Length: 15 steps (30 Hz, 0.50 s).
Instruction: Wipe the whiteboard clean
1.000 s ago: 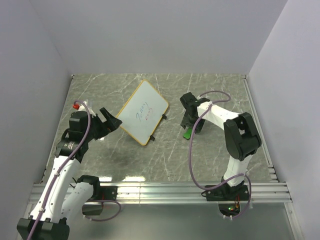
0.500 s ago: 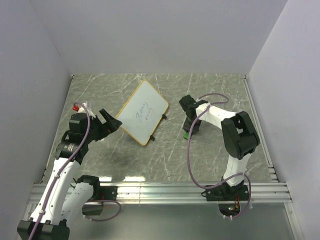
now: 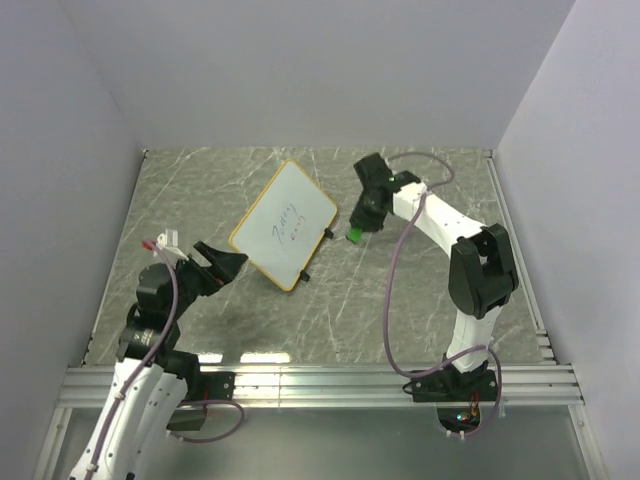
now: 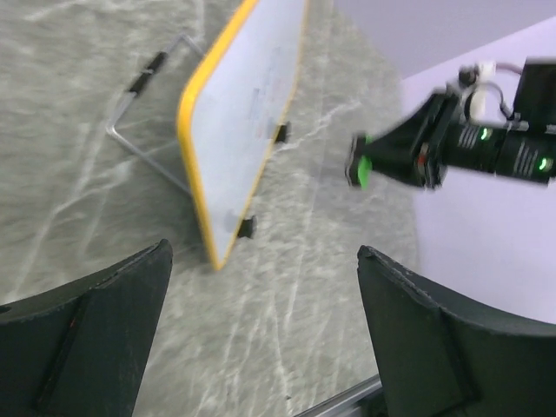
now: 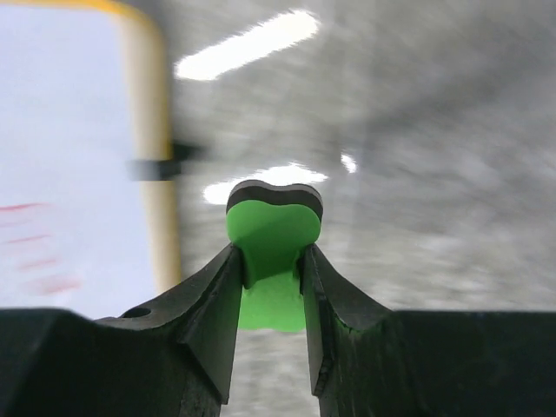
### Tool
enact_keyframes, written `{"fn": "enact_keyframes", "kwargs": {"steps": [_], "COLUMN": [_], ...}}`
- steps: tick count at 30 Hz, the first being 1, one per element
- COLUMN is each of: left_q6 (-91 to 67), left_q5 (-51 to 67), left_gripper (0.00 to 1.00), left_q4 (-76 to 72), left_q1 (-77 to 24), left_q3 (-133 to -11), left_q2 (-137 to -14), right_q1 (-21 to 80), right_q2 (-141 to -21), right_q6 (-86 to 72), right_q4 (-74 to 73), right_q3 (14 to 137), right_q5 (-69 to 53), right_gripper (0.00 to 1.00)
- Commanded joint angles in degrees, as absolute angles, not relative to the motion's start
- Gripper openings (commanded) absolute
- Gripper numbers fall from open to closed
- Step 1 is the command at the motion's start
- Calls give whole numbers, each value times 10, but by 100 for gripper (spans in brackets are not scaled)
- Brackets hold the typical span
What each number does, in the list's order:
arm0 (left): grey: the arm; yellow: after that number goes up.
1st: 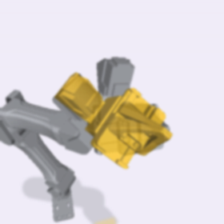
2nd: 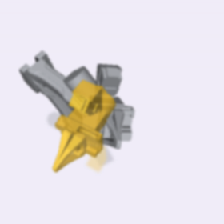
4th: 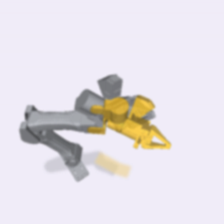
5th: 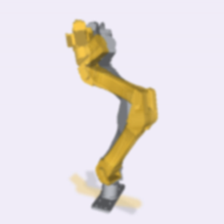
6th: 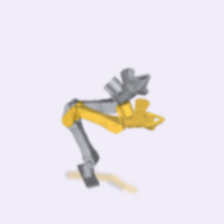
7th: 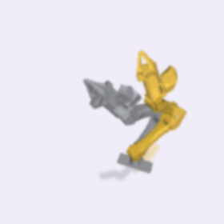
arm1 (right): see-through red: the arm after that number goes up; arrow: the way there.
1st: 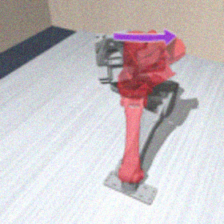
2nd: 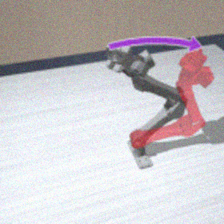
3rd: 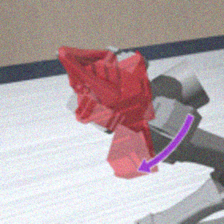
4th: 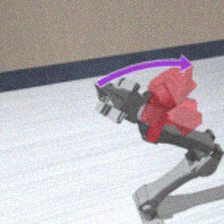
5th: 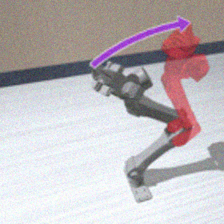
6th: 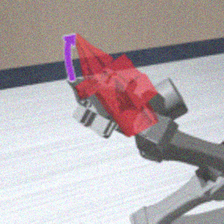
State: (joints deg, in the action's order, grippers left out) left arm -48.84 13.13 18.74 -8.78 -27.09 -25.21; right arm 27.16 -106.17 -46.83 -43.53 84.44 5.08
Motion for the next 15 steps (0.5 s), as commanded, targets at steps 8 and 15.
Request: {"fn": "enact_keyframes", "kwargs": {"steps": [8,15], "left_q6": [-562,-532], "left_q5": [90,36], "left_gripper": [95,88], "left_q4": [-12,-106], "left_q1": [-103,-124], "left_q3": [-99,-83], "left_q2": [-113,-240], "right_q1": [280,280], "right_q2": [-1108,-1121], "right_q6": [-485,-490], "right_q4": [-467,-447], "right_q3": [1092,1108], "right_q5": [-32,-54], "right_gripper": [0,0]}}
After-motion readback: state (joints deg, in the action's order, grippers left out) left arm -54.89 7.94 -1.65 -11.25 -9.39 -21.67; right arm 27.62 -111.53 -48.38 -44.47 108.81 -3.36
